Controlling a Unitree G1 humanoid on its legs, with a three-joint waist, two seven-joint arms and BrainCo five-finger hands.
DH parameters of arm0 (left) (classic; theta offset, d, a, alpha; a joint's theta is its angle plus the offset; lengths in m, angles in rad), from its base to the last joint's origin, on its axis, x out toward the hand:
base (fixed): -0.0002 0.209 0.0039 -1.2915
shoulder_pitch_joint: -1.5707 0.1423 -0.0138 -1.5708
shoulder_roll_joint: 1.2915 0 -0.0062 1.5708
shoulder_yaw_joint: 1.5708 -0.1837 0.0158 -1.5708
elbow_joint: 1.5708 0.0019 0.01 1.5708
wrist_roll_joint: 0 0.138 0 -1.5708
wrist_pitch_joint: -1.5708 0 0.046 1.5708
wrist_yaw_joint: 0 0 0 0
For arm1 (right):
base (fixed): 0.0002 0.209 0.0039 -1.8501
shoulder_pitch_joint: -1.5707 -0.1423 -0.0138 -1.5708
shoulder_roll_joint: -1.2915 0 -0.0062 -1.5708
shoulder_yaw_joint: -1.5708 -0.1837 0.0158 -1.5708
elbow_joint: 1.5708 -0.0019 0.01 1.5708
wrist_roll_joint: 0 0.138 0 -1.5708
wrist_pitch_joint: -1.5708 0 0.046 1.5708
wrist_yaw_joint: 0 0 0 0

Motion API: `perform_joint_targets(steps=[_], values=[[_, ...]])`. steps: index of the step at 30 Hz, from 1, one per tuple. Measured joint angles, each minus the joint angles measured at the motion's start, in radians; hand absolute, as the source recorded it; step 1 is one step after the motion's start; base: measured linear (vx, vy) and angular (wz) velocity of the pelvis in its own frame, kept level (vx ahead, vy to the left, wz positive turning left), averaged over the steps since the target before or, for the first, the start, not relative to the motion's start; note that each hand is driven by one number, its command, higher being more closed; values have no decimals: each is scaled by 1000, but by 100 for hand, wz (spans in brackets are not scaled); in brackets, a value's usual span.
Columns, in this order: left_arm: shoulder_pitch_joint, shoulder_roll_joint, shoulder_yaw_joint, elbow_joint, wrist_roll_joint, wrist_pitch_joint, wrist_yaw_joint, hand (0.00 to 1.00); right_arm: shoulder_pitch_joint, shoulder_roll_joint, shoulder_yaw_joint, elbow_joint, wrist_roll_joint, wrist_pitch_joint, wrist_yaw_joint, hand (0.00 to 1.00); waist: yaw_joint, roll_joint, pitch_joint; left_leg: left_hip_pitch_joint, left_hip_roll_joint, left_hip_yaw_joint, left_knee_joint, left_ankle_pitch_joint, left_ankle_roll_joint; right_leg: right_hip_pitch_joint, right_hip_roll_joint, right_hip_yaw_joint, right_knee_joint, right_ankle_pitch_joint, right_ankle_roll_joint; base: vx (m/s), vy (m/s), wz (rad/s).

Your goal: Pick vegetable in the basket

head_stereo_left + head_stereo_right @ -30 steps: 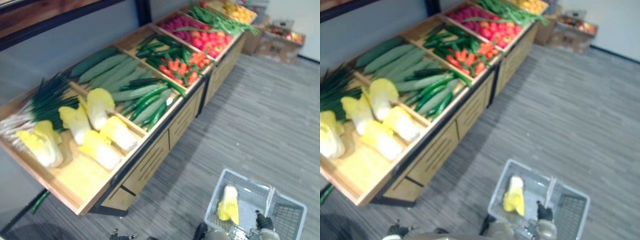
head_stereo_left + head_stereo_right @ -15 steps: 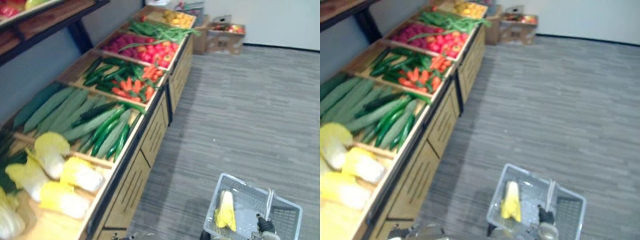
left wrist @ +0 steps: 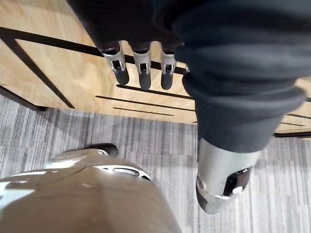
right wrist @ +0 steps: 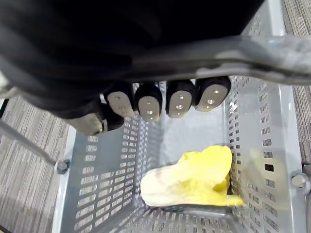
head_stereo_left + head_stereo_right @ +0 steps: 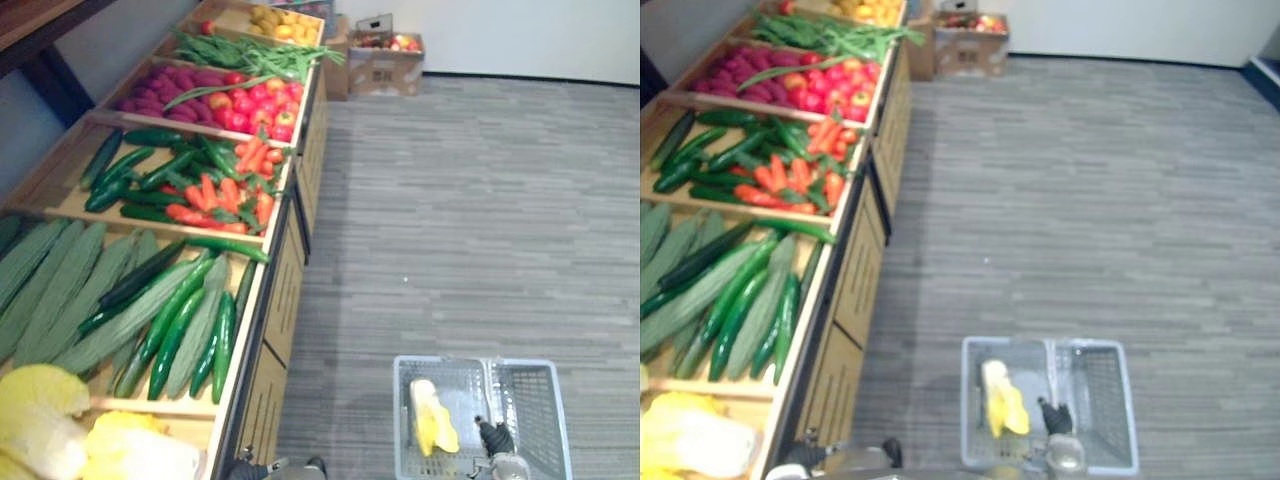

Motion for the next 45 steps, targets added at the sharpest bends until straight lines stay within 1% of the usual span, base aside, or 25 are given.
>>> perform_joint_targets(steps=[2, 4, 6, 7, 9, 10, 11, 13, 15, 16, 17, 19, 21, 25, 26, 27, 28, 30, 33, 34, 36, 37, 40, 43, 45], values=[[0, 8, -26, 0, 0, 1, 9, 0, -9, 3, -27, -42, 8, -9, -3, 100, -1, -5, 8, 49, 10, 27, -12, -16, 2, -157, -7, -27, 347, 4, -19, 192, 49, -38], [11, 32, -65, -12, 0, 1, 8, 0, -16, 1, -38, -55, 12, -19, -6, 100, -19, -22, 24, 126, 0, 31, -11, -42, 8, -246, -62, -79, 613, 126, -45, 241, 44, 5], [22, 22, -70, -28, -1, 3, 39, 0, -19, 2, -42, -81, 20, -22, -8, 100, -34, -6, 26, 186, 41, 16, -14, -47, 12, -307, -76, -110, 759, 378, -40, 271, -7, 14], [25, 19, -66, -35, -2, 3, 48, 0, -20, 2, -44, -89, 21, -25, -8, 100, -32, -3, 27, 190, 49, 10, -16, -48, 11, -333, -72, -112, 795, 389, -28, 203, -41, 8], [24, 10, -47, -37, -2, 5, 69, 0, -20, 0, -61, -115, 42, -38, -7, 100, -31, 1, 33, 192, 62, -4, -14, -48, 11, -408, -70, -121, 883, 211, -56, 240, -116, 26], [14, -12, -27, -38, -1, 12, 87, 0, -19, -1, -95, -134, 51, -42, -7, 100, -34, 22, 48, 209, 73, -21, -16, -48, 11, -418, -54, -137, 838, 138, -74, 303, -190, 35], [11, -18, -25, -38, 0, 15, 87, 0, -18, 0, -108, -136, 51, -40, -7, 100, -33, 28, 49, 214, 75, -21, -17, -49, 11, -414, -52, -144, 780, 117, -77, 327, -241, 40], [-7, -33, -1, -42, 10, 14, 86, 0, -1, 4, -124, -138, 51, -35, -7, 100, -34, 37, 56, 241, 83, -19, -28, -57, -4, -334, -58, -162, 409, 115, -75, 301, -284, 57], [-15, -46, 30, -66, 13, 11, 86, 0, 10, 16, -127, -128, 50, -27, -6, 100, -30, 13, 48, 263, 92, -23, -30, -100, -71, -279, -72, -158, 182, 135, -42, 354, -409, 50], [-21, -87, 55, -56, 15, 10, 86, 0, -12, 6, -135, -110, 49, -15, -6, 100, -25, 64, 53, 272, 148, -15, -44, -112, -93, -271, -22, -191, 192, 92, -45, 365, -469, 16], [-28, -119, 75, -57, 17, 3, 85, 0, -24, 7, -152, -110, 49, -13, -7, 100, -25, 78, 52, 281, 159, -3, -62, -85, -98, -296, -11, -200, 253, 22, -57, 238, -350, 1], [-31, -148, 86, -59, 17, -5, 85, 0, -27, 9, -172, -108, 49, -8, -7, 100, -27, 64, 52, 300, 160, 2, -69, -43, -114, -320, -23, -201, 350, -56, -69, 145, -260, 6], [-18, -152, 107, -57, 19, -6, 86, 0, -12, 11, -196, -71, 50, -2, -5, 100, -31, 54, 12, 305, 175, -40, -65, 44, -96, -305, -13, -223, 384, -123, -88, 269, -399, 14], [-10, -161, 134, -68, 6, -6, 86, 0, 2, 2, -226, -18, 51, 7, -4, 100, -32, 67, -1, 135, 230, -213, 262, 189, -99, -181, 30, -289, 310, -152, -116, 281, -289, 31], [-10, -156, 141, -76, -3, -6, 87, 0, 4, 0, -223, -7, 50, 16, -4, 100, -31, 64, 1, 61, 232, -266, 391, 307, -96, -133, 43, -300, 279, -154, -127, 283, -208, 21], [-11, -146, 143, -77, -15, -8, 86, 0, 3, 0, -217, 9, 50, 24, -4, 100, -26, 59, 4, -7, 240, -269, 537, 349, -103, -78, 52, -306, 240, -159, -137, 296, -190, 15], [-12, -143, 142, -78, -24, -9, 86, 0, 3, -4, -214, 13, 50, 29, -4, 100, -24, 59, 4, -42, 238, -262, 614, 307, -96, -49, 59, -307, 218, -160, -140, 323, -164, 9], [-18, -135, 129, -88, -45, -12, 88, 0, 15, -20, -196, 28, 50, 49, -4, 100, -17, 51, 6, -136, 183, -235, 750, 129, -97, 75, 72, -317, 120, -159, -139, 322, -107, 1], [-29, -130, 118, -99, -72, -21, 90, 0, 22, -19, -191, 50, 49, 53, -4, 100, -9, 38, 13, -230, 132, -79, 628, 9, -61, 169, 72, -324, 37, -152, -130, 385, 26, -12], [-30, -128, 114, -99, -76, -21, 89, 0, 22, -19, -192, 50, 49, 57, -4, 100, -9, 33, 17, -235, 120, -36, 561, 8, -55, 188, 67, -330, 24, -151, -128, 377, 88, -4], [-30, -126, 103, -98, -76, -21, 93, 0, 34, -17, -195, 48, 49, 63, -5, 100, -11, 36, 18, -228, 75, 107, 274, 104, 18, 237, 62, -361, -6, -148, -104, 376, 112, 24], [-33, -115, 88, -93, -65, -20, 93, 0, 48, 4, -203, 48, 49, 66, -5, 100, -16, 21, 12, -197, 43, 209, 174, 107, 109, 269, 52, -378, -31, -152, -80, 434, 148, 61], [-42, -90, 79, -97, -59, -21, 94, 0, 41, 26, -203, 51, 47, 63, -6, 100, -8, -26, 13, -181, -18, 254, 92, 119, 128, 299, 29, -392, -116, -71, -49, 371, 122, 51], [-41, -82, 74, -93, -56, -19, 94, 0, 38, 29, -179, 56, 39, 64, -5, 100, 7, -26, 13, -153, -8, 332, 126, 117, 151, 344, 33, -383, -132, 31, -43, 309, 117, 31], [-35, -76, 67, -90, -23, -18, 92, 0, 38, 20, -162, 57, 38, 62, -4, 100, 9, -32, 3, -107, -46, 330, 90, 99, 172, 333, 14, -381, -12, 52, -41, 299, 161, 59]])
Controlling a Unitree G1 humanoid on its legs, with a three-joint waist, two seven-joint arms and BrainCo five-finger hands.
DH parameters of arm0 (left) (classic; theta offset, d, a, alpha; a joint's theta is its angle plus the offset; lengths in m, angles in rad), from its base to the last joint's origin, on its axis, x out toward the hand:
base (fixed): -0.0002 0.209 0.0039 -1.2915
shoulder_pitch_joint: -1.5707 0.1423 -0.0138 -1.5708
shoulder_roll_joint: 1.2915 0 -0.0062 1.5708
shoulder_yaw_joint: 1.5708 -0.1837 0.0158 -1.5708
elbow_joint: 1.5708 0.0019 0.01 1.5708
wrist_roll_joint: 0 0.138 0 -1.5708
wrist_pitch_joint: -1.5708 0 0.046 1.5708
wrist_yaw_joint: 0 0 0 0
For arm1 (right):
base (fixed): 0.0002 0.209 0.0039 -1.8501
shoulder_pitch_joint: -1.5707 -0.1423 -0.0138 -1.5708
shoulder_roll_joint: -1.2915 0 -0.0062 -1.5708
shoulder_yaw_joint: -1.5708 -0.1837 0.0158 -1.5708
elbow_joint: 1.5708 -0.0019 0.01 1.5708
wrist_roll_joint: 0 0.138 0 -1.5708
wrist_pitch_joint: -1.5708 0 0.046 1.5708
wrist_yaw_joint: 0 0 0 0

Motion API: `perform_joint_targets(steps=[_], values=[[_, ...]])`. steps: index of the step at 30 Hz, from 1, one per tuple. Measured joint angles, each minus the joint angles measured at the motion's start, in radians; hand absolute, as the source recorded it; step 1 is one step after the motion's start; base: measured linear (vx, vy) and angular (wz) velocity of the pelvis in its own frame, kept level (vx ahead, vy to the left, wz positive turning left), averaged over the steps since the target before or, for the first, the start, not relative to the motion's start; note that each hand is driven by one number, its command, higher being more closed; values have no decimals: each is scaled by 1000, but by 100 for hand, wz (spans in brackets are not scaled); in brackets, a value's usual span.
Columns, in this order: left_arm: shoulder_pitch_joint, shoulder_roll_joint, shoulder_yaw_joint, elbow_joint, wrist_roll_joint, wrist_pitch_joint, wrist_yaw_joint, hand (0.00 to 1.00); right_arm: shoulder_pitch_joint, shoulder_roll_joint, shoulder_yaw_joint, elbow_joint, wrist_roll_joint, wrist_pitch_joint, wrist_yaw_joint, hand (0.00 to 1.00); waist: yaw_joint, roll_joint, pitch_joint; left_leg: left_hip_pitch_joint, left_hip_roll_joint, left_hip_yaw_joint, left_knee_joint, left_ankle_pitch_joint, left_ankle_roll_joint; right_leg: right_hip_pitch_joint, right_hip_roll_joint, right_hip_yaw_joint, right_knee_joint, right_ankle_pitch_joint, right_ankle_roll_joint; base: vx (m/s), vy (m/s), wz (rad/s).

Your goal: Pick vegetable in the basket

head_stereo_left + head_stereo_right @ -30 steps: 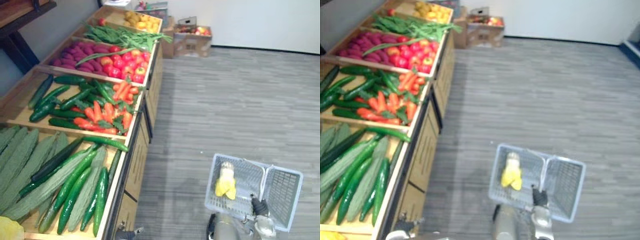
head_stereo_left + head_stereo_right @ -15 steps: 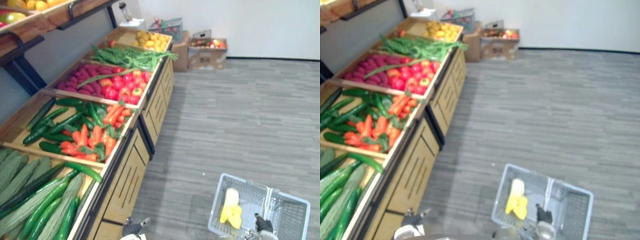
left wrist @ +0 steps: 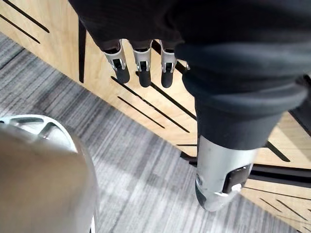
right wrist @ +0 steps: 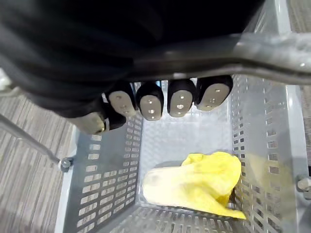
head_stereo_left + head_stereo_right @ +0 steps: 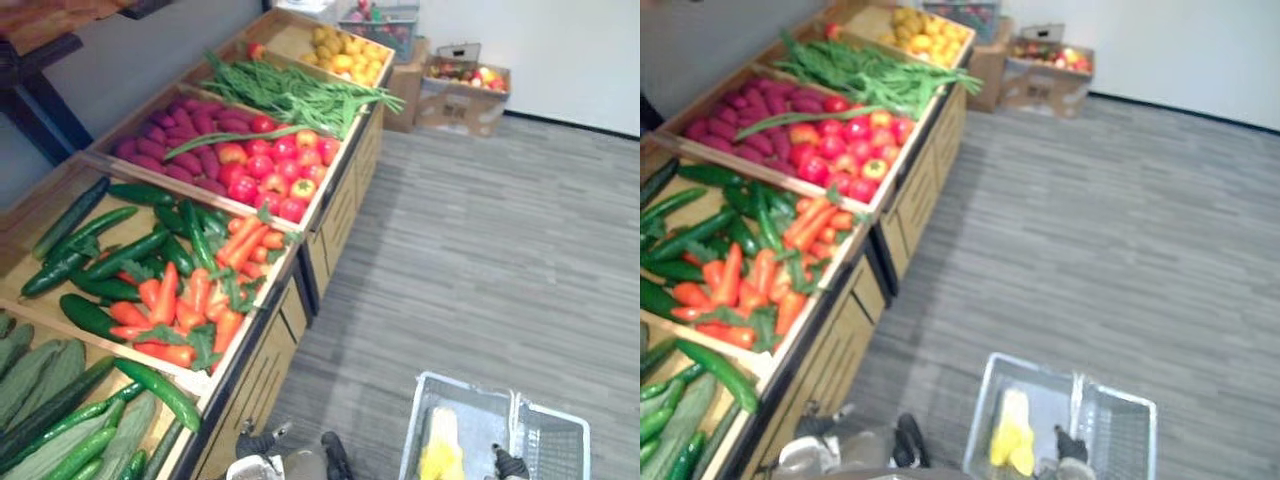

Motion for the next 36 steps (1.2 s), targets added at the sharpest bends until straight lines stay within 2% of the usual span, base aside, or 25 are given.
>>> perform_joint_targets(steps=[1, 2, 3, 4, 5, 6, 7, 8, 10, 12, 13, 15, 16, 18, 19, 20, 21, 22, 24, 26, 27, 29, 30, 33, 36], values=[[4, -2, -4, 6, 5, 0, 0, 0, -1, -7, -1, 3, 0, -1, 0, 100, 0, -3, -8, 1, -10, -14, -15, -7, 8, -25, -7, -3, 63, 0, 0, 248, 145, 90], [10, -8, -13, 16, 7, 2, -1, 0, -2, -23, -5, 16, 0, -8, -1, 100, 0, 17, -28, 26, -28, -63, -67, -35, 0, -95, -31, -6, 249, 22, 38, 274, 137, 123], [15, -3, -24, 15, 8, 5, -3, 0, -10, -41, -23, 28, 1, -16, -1, 100, -4, 12, -30, 69, -62, -129, -127, -54, 1, -170, -70, 29, 449, 92, 97, 284, 96, 141], [16, -1, -28, 13, 8, 6, -3, 0, -10, -44, -24, 34, 2, -18, -1, 100, -8, 2, -27, 86, -79, -164, -143, -50, 5, -207, -82, 68, 544, 143, 103, 283, 12, 160], [16, 11, -32, 16, 5, 12, -4, 0, -22, -44, -33, 36, 9, -20, -3, 100, -12, -9, -23, 113, -104, -232, -153, -50, 5, -280, -90, 120, 716, 132, 86, 284, -68, 167], [17, 13, -32, 22, 3, 16, -4, 0, -25, -46, -52, 35, 11, -24, -5, 100, -11, -4, -23, 147, -109, -305, -154, -55, 4, -338, -82, 129, 825, 77, 48, 293, -89, 169], [20, 13, -32, 24, 3, 16, -4, 0, -24, -50, -61, 34, 11, -28, -5, 100, -11, 7, -19, 165, -106, -343, -157, -57, 2, -360, -76, 128, 848, 47, 31, 293, -126, 181], [27, 10, -29, 23, 2, 15, -4, 0, -15, -59, -67, 23, 11, -34, -7, 100, -10, 23, -19, 199, -98, -422, -170, -57, -4, -401, -67, 112, 855, -2, -8, 292, -160, 208], [26, 7, -16, 25, -3, 17, -3, 0, 11, -64, -98, -22, 11, -42, -7, 100, -12, 30, -23, 211, -88, -559, -164, -64, -21, -468, -82, 101, 780, -48, -42, 289, -227, 220], [27, -1, 22, 14, -15, 17, 4, 0, 23, -62, -111, -51, 11, -50, -7, 100, 2, 32, -23, 233, -63, -696, -144, -80, -58, -493, -109, 163, 542, -56, -57, 249, -286, 184], [28, -1, 24, 13, -16, 16, 5, 0, 23, -61, -110, -53, 10, -51, -6, 100, 7, 33, -23, 235, -53, -728, -137, -90, -72, -490, -109, 199, 476, -55, -58, 299, -415, 151], [27, -8, 50, 7, -17, 13, 3, 0, 15, -45, -107, -54, 10, -51, 2, 100, 28, 31, -23, 205, -14, -854, -71, -163, -129, -474, -101, 325, 239, -45, -52, 252, -481, 143], [28, -10, 60, 3, -18, 13, 1, 0, 10, -36, -107, -51, 10, -50, 5, 100, 31, 31, -24, 188, -4, -885, -44, -185, -144, -469, -93, 359, 200, -43, -48, 162, -429, 126], [33, -12, 97, -10, -21, 13, -6, 0, 3, -11, -106, -50, 10, -45, 20, 100, 33, 13, -34, 121, 9, -980, 24, -240, -209, -453, -85, 427, 90, -34, -34, 151, -608, 129], [31, -6, 136, -5, -34, 14, -9, 0, 3, -4, -111, -41, 10, -37, 21, 100, 33, -17, -47, 86, 11, -1029, 46, -266, -251, -451, -91, 427, 76, -38, 132, 171, -839, 152], [27, -52, 180, 6, -78, 21, -15, 0, -3, -29, -144, -46, 11, -27, 24, 100, 44, 38, -44, 57, 73, -1030, 66, -233, -255, -459, -46, 349, 134, -84, 84, 138, -645, 134], [28, -62, 198, 6, -96, 22, -20, 0, -6, -39, -166, -47, 11, -21, 22, 100, 46, 46, -42, 47, 81, -1011, 63, -192, -245, -459, -45, 318, 164, -99, 74, 132, -653, 146], [38, -74, 231, 5, -123, 20, -29, 0, -2, -54, -201, -41, 12, -2, 21, 100, 43, 51, -45, 53, 112, -966, 7, -99, -246, -441, -49, 250, 213, -149, 45, 106, -493, 122], [47, -91, 270, 4, -142, 20, -31, 0, -3, -56, -220, -40, 12, 8, 20, 100, 23, 64, -45, 48, 162, -902, -48, -26, -261, -418, -41, 169, 218, -171, 13, 69, -444, 113], [47, -94, 326, 14, -171, 22, -44, 0, 4, -50, -242, -40, 13, 10, 19, 100, 3, 59, -44, 19, 202, -704, -81, 46, -223, -402, -37, 86, 211, -185, -14, 47, -350, 108], [47, -93, 332, 15, -177, 23, -49, 0, 4, -48, -265, -40, 13, 10, 19, 100, -10, 59, -44, 18, 215, -599, -86, 56, -209, -390, -37, 56, 205, -187, -19, 46, -264, 93], [50, -89, 329, 28, -186, 22, -49, 0, 5, -50, -303, -30, 16, 15, 20, 100, -18, 58, -44, 57, 223, -390, -131, 64, -214, -377, -39, 30, 193, -188, -22, 16, -124, 52], [54, -83, 323, 40, -190, 22, -48, 0, 4, -52, -309, -17, 22, 15, 21, 100, -23, 58, -44, 77, 218, -348, -169, 80, -214, -373, -42, 26, 187, -187, -21, -2, -53, 22], [56, -50, 262, 73, -193, 21, -46, 0, 2, -58, -338, 19, 52, 13, 23, 100, -38, 57, -45, 122, 186, -340, -279, 131, -234, -362, -40, 34, 133, -160, -4, -8, 46, 1], [56, -33, 240, 73, -193, 20, -44, 0, 1, -56, -361, 39, 63, 6, 26, 100, -39, 56, -46, 124, 163, -320, -299, 137, -240, -358, -46, 61, 85, -127, 7, 32, 130, -11]])
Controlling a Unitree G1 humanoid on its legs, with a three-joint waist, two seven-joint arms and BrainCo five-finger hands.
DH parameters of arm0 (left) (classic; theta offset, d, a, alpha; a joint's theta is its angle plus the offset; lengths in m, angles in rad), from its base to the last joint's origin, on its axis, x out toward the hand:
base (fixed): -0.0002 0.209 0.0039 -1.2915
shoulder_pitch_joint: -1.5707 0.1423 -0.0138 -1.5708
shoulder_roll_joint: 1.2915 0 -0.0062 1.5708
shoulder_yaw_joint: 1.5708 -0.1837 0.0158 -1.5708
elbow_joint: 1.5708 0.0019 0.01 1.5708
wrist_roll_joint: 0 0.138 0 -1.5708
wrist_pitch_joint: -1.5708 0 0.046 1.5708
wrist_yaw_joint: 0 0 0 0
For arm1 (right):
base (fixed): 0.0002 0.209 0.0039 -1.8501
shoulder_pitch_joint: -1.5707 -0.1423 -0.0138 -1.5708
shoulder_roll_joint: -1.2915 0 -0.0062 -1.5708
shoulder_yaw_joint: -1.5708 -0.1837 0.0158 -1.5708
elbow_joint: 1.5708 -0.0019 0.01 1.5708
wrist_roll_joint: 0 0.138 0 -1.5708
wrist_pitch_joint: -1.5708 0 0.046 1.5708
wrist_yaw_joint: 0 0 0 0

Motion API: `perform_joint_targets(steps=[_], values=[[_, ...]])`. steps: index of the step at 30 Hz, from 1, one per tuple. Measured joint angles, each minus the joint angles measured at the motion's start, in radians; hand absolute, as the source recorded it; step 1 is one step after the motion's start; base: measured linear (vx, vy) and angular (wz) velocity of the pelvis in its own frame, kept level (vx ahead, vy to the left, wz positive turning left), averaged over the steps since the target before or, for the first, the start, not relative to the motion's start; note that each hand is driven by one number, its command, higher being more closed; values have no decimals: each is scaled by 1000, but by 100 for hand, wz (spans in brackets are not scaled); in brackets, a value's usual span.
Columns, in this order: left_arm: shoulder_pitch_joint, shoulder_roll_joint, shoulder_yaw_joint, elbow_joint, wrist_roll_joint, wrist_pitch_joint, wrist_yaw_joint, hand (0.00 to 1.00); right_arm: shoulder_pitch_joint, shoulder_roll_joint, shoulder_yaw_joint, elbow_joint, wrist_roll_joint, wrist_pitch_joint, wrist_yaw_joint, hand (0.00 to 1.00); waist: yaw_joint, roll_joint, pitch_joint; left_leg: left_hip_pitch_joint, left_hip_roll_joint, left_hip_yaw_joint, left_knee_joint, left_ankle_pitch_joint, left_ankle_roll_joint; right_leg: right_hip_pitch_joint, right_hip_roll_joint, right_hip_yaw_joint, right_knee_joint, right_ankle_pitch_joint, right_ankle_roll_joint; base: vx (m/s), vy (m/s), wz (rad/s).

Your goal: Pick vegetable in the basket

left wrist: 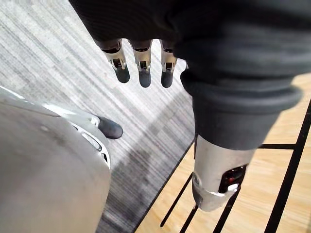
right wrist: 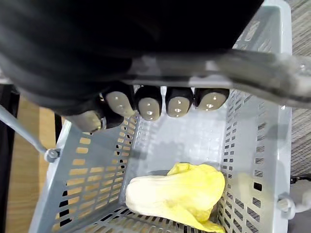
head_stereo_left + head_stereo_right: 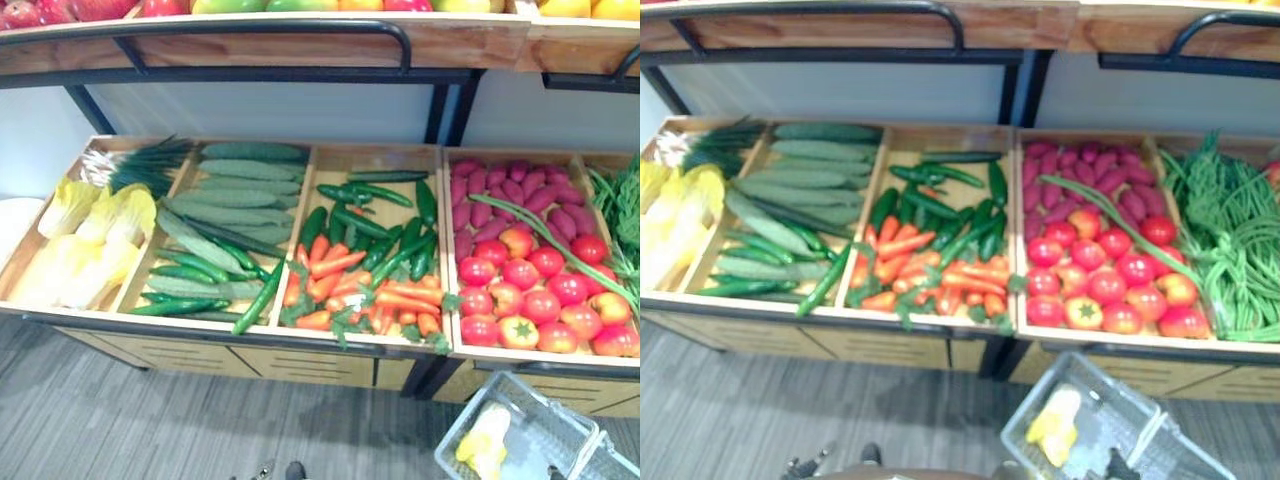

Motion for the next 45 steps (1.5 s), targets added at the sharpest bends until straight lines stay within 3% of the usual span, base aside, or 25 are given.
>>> perform_joint_targets(steps=[6, 12, 15, 19, 21, 26, 31, 36, 45], values=[[10, 20, -8, -29, 35, 2, 29, 0, 1, 15, -75, 21, 19, -3, 16, 100, -4, -18, 4, 57, -24, 27, -56, 3, -5, 33, -6, 27, -52, 18, 14, 47, 68, -9], [88, 66, -75, -361, 325, -14, 180, 0, 10, 18, -132, 21, 36, -11, 14, 100, -17, -7, 6, 92, -27, 59, -89, -1, -11, 49, 4, 62, -83, 36, 11, 82, 23, -15], [90, 145, -88, -551, 475, -23, 285, 0, 23, 25, -121, 20, 39, -27, 12, 100, -25, -12, 15, 115, -29, 67, -89, -14, -17, 74, 6, 78, -100, 37, 11, 68, 23, -7], [96, 223, -165, -749, 579, -27, 353, 0, 31, 17, -66, 17, 39, -39, 11, 100, -23, -12, 16, 118, -29, 86, -89, -22, -20, 75, 12, 105, -128, 56, 7, 36, 31, -14], [99, 279, -244, -880, 667, -57, 371, 0, 31, 14, -32, 14, 40, -47, 11, 100, -25, -12, 16, 118, -32, 95, -89, -23, -18, 75, 14, 126, -146, 67, 6, 22, 33, -12], [86, 434, -396, -1039, 777, -146, 366, 0, 32, 1, 26, -1, 40, -50, 15, 100, -33, -7, 15, 125, -33, 120, -89, -27, -17, 73, 19, 162, -177, 90, 7, 5, 21, -18], [72, 533, -491, -1102, 783, -233, 294, 0, 34, -29, 68, -1, 40, -50, 18, 100, -55, 7, 6, 137, -34, 140, -89, -33, -17, 71, 21, 186, -185, 98, 13, -8, 9, -13], [9, 641, -609, -1090, 765, -276, 210, 0, 36, -61, 126, -3, 38, -51, 31, 100, -58, 16, 4, 139, -35, 165, -89, -34, -16, 55, 27, 219, -199, 118, 13, -18, 6, -19], [-115, 719, -804, -922, 642, -300, 50, 0, 42, -72, 222, -48, 35, -57, 35, 100, -82, 18, 4, 136, -38, 192, -89, -34, -16, 34, 30, 251, -212, 138, 13, -16, 4, -10]])
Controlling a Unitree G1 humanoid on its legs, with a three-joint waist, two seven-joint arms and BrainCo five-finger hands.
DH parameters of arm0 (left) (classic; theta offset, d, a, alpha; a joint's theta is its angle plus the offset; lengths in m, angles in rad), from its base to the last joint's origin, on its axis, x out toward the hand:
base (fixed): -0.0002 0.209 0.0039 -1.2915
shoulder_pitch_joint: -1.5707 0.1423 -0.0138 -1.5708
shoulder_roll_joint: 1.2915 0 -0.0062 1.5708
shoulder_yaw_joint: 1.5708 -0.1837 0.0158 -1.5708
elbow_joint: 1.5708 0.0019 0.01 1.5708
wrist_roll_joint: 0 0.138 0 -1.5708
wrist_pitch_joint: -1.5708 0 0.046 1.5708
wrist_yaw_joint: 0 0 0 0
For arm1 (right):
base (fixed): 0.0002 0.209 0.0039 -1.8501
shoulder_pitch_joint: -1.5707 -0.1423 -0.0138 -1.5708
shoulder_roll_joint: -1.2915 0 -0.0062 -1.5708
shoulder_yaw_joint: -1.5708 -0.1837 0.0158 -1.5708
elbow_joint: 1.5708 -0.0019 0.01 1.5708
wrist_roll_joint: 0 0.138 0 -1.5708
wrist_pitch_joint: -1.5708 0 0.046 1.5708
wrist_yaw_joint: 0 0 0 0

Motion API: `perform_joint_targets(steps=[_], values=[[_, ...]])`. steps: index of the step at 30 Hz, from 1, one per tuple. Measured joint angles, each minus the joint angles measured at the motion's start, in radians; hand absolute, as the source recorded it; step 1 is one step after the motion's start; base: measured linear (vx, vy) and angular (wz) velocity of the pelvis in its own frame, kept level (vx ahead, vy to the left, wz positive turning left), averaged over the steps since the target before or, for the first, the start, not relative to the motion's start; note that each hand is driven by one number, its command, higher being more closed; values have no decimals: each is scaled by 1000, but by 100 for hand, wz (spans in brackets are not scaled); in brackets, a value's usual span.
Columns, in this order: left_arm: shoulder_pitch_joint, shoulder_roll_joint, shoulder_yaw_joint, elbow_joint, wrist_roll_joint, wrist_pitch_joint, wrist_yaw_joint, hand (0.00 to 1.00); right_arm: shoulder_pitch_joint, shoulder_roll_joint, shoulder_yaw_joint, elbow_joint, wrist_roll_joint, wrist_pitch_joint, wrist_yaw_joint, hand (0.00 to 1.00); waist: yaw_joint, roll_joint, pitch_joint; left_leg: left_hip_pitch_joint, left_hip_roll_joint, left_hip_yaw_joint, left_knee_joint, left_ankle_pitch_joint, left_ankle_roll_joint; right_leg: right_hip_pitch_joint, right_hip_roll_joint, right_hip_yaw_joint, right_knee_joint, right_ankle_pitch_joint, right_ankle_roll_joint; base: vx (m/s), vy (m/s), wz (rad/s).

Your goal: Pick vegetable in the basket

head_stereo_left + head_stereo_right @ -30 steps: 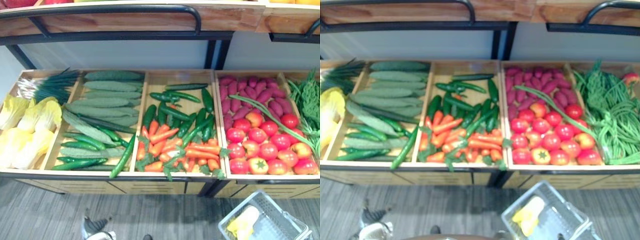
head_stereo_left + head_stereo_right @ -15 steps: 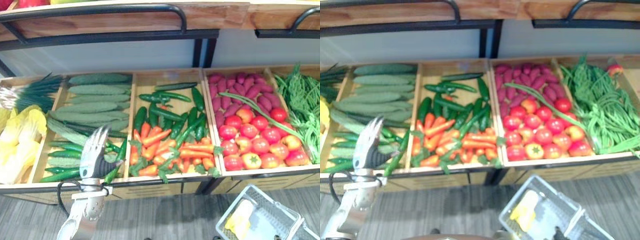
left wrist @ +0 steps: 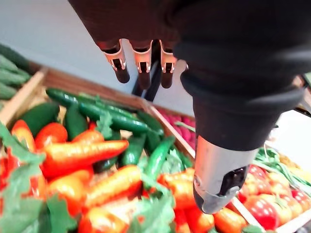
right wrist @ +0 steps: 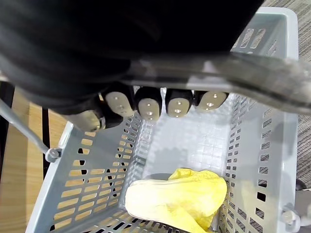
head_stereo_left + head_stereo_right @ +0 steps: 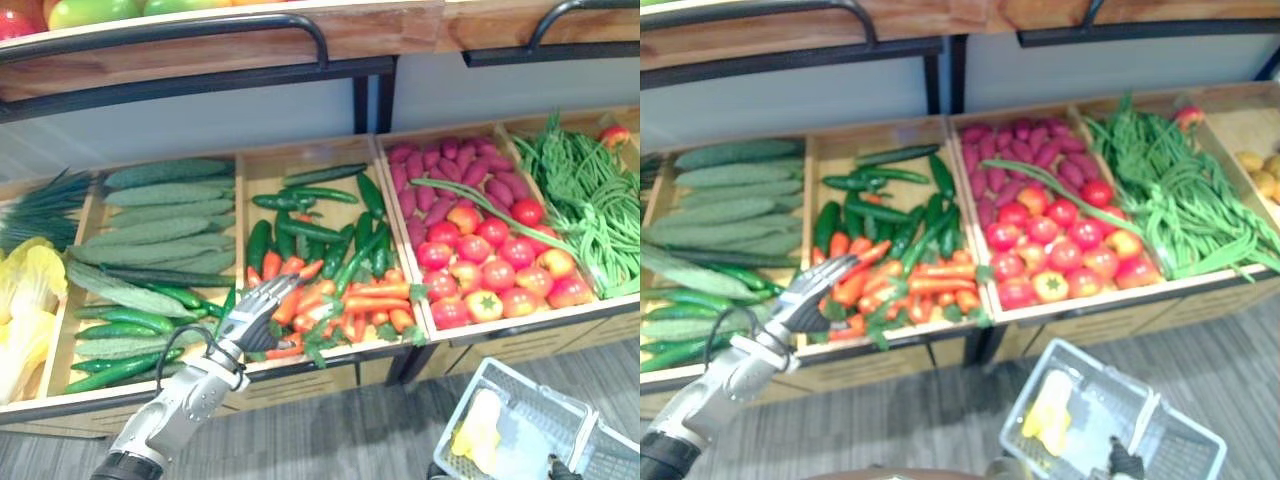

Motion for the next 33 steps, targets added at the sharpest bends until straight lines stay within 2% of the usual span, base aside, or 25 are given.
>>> perform_joint_targets(steps=[4, 8, 13, 20, 24, 25, 33], values=[[-61, 0, -61, 38, -72, -2, -38, 0, 2, 0, 3, -3, 0, -5, 1, 100, -2, 1, 0, -1, -1, 3, 0, 0, 0, -7, 0, 7, 3, 1, 1, 0, -3, -5], [-123, 0, -154, 81, -74, -2, -66, 0, 2, 0, 4, -6, 0, -5, 1, 100, -5, 1, 0, 1, -1, 11, 0, -1, -1, -12, 0, 15, 4, 2, 2, 2, -2, -4], [-156, -33, -204, 137, -73, 4, -65, 0, 5, 2, -2, -28, -11, -4, -1, 100, -24, 8, -1, 6, -9, 35, 0, -5, -3, -24, -4, 38, 7, 6, 9, 2, 6, -14], [-240, -86, -246, 179, -62, 24, -51, 0, 6, 10, -32, -43, -11, 13, -6, 100, -26, 17, 0, 16, -18, 78, 0, -8, -2, -45, -6, 83, 6, 23, 15, -19, -4, -17], [-256, -143, -247, 211, -51, 44, -33, 0, 14, 10, -38, -46, -11, 16, -18, 100, -27, 27, -2, 17, -18, 82, 0, -10, -5, -47, -6, 88, 6, 24, 17, -14, -13, -4], [-268, -159, -247, 228, -42, 61, -26, 0, 16, 10, -39, -49, -11, 18, -20, 100, -27, 28, -1, 17, -17, 84, 0, -9, -5, -49, -5, 89, 6, 25, 19, -24, -31, -4], [-314, -208, -246, 286, -1, 104, -12, 0, 23, 13, -42, -78, -11, 33, -22, 100, -26, 28, -1, 18, -17, 110, 0, -10, -6, -64, -1, 111, 7, 28, 24, 3, -17, -8]])
